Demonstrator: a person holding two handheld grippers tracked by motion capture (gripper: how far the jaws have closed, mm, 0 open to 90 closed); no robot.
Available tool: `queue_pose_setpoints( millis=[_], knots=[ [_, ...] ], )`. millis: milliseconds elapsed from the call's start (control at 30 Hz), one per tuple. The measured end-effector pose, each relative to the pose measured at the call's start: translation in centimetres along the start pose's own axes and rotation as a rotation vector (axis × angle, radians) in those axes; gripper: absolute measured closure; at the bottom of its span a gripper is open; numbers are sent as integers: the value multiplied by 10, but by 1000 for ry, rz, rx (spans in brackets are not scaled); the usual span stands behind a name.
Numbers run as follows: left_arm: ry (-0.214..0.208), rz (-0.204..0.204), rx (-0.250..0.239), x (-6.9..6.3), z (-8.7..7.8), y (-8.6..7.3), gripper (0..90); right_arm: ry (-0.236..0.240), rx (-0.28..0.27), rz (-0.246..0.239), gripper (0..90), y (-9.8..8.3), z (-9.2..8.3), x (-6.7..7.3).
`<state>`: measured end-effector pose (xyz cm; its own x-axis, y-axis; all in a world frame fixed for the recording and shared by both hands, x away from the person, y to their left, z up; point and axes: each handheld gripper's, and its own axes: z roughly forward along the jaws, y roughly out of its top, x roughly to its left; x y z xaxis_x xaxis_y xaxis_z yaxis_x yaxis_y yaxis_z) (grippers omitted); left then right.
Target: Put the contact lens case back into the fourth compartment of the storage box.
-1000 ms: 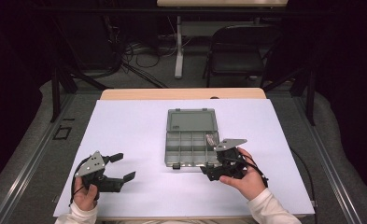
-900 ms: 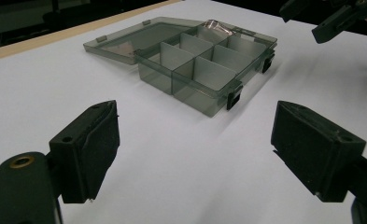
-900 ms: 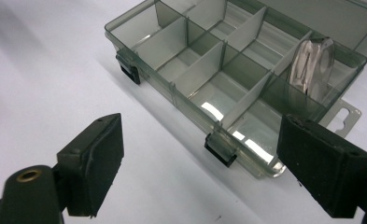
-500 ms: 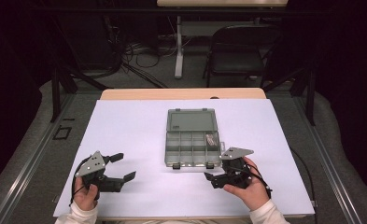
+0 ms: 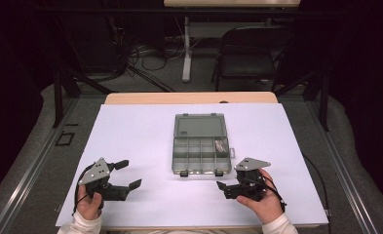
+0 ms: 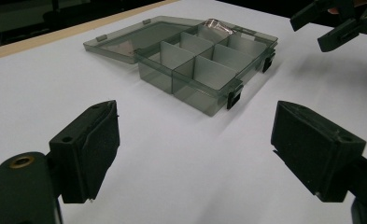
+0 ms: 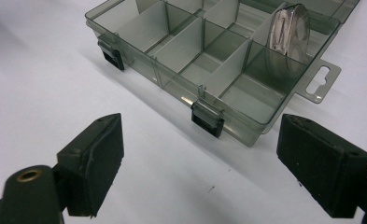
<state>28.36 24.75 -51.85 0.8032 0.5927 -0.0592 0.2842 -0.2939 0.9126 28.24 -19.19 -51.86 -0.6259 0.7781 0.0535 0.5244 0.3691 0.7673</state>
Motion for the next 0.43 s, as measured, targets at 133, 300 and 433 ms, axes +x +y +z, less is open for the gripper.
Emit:
queue_pose_setpoints(
  millis=[133,300,433],
  knots=[
    [-2,1,1,0,0,0,161,1,0,18,146,-3,1,-1],
    [-2,2,1,0,0,0,160,5,-4,17,146,-3,1,-1],
    [-1,3,2,1,0,0,161,5,-23,21,146,-2,-2,-3]
  ],
)
